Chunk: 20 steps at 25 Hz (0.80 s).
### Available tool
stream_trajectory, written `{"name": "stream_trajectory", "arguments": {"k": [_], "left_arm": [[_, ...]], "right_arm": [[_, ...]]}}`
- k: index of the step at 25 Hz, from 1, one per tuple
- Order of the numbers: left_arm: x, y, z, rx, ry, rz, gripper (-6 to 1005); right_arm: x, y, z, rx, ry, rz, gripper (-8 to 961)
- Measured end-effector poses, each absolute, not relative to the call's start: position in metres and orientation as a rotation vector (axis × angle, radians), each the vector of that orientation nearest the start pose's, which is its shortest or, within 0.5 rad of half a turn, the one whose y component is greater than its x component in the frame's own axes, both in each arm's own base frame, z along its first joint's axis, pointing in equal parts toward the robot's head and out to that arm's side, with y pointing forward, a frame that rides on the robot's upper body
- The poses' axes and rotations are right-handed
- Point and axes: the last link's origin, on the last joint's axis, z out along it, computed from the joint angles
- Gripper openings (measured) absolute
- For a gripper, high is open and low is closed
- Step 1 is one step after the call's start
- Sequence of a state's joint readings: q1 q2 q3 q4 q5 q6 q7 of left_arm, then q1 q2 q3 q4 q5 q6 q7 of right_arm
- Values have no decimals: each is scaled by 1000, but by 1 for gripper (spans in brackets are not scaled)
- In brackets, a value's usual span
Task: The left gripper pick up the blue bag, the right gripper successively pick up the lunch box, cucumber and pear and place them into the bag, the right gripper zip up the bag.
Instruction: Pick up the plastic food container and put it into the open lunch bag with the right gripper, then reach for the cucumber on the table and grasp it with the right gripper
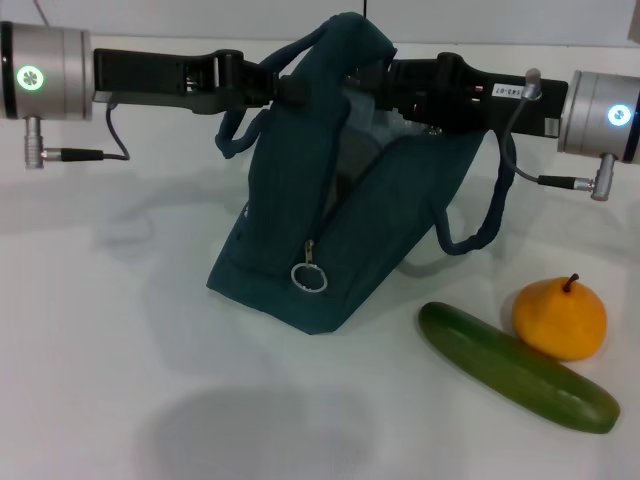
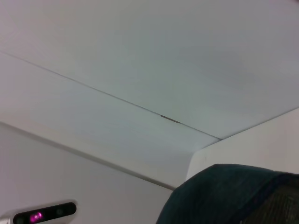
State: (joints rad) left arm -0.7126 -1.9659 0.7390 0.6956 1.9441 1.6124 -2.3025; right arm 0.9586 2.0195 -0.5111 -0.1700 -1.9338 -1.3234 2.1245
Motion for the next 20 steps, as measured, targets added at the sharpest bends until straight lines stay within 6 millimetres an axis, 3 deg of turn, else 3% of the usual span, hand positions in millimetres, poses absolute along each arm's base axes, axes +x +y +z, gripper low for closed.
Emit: {"name": "stream_trajectory", "arguments": {"k": [5,12,16,20], "left_arm": [[-203,382,46,-2577,-1575,-813,44],[-207,380,46,-2567,-1587,-815,44],[-209,380,47,-2556,-1591,-819,44],[-212,380,46,-2536,-1590,-821,44]], "right_arm": [[154,411,-40,-2386,1811,1147,456],[168,400,-7,-2347,1701,1420,589],[187,377,26,-2347,1362,1656,587],[213,342,46,-2393,926,1668,585]]}}
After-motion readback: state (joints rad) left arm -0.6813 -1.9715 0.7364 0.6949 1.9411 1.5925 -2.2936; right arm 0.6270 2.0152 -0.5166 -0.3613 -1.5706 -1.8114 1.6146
